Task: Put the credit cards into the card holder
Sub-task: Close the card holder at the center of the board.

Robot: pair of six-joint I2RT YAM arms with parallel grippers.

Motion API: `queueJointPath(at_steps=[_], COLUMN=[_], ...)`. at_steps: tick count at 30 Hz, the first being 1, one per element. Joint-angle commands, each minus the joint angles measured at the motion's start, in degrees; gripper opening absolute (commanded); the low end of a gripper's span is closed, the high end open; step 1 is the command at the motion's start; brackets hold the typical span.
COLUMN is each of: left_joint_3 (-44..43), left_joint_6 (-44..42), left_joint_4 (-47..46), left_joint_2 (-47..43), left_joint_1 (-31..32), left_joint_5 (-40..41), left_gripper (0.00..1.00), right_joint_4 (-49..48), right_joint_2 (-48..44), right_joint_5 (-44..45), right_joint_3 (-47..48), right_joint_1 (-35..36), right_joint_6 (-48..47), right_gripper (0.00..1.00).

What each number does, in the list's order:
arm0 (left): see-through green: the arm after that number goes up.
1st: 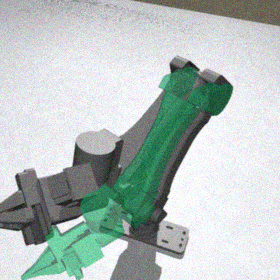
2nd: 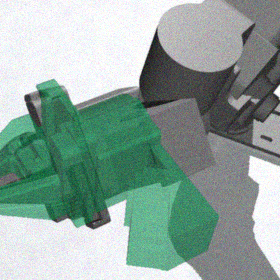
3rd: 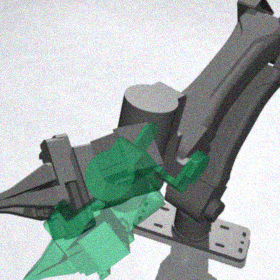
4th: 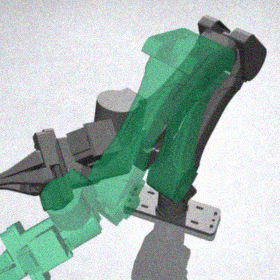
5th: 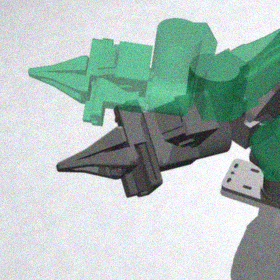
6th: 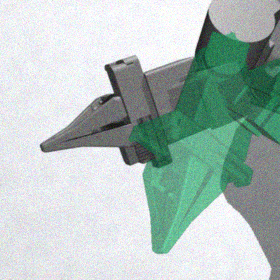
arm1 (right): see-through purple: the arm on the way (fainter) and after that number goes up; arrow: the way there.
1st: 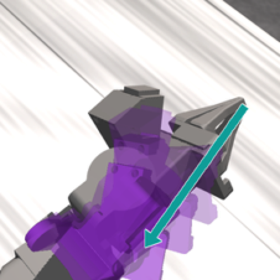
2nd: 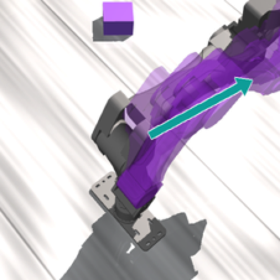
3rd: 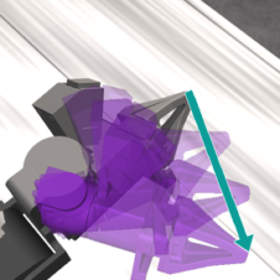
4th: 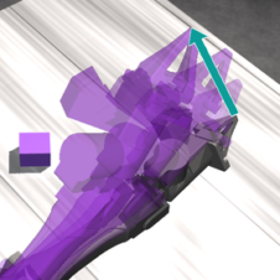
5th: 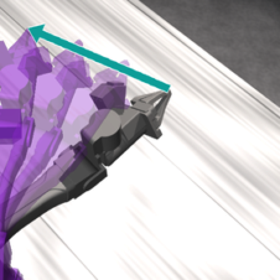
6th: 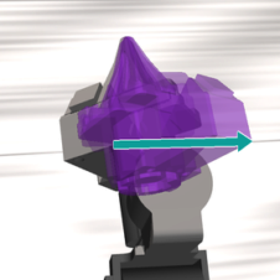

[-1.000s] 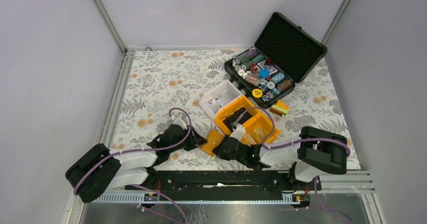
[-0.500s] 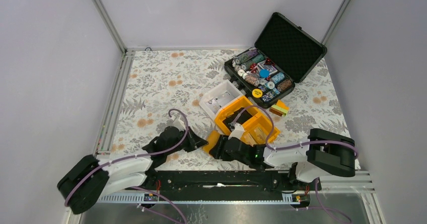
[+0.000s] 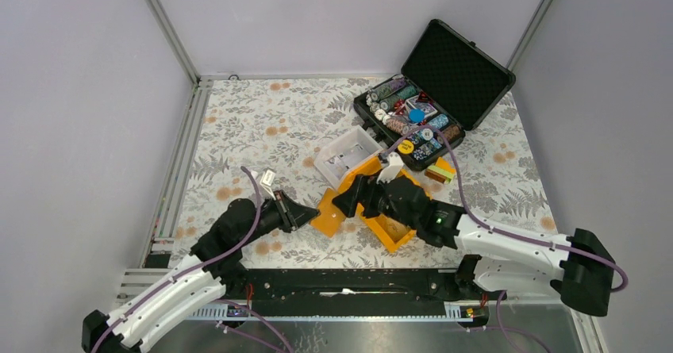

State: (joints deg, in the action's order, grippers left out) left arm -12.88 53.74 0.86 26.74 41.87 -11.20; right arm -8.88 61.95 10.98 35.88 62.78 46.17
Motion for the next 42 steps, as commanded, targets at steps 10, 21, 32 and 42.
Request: queueJointPath(at_steps=[10, 21, 32, 42], left_joint_3=[-8.5, -9.5, -9.3, -11.3], left_joint_6=[-1.7, -0.5, 0.4, -3.8], left_joint_4=[6.6, 4.5, 3.1, 7.8], left_joint_2=[-10.6, -15.1, -15.1, -11.9], left_joint_1=[-0.4, -0.4, -0.4, -0.4], left_joint_5=[0.3, -3.3, -6.0, -6.3], left_gripper=[0.0, 0.0, 0.0, 0.66], right_joint_4=[-15.7, -20.4, -32.0, -32.1], right_joint_2=[-7.3, -2.9, 1.6, 1.5], right_joint_5=[-24.8, -28.6, -35.1, -38.4], right_joint_3=[-4.8, -4.7, -4.0, -3.1], right_joint_1=[-11.4, -11.7, -11.7, -12.0], right_joint_6=[-7.3, -8.2, -5.4, -5.6], right_gripper=[0.97, 0.97, 0.8, 0.0])
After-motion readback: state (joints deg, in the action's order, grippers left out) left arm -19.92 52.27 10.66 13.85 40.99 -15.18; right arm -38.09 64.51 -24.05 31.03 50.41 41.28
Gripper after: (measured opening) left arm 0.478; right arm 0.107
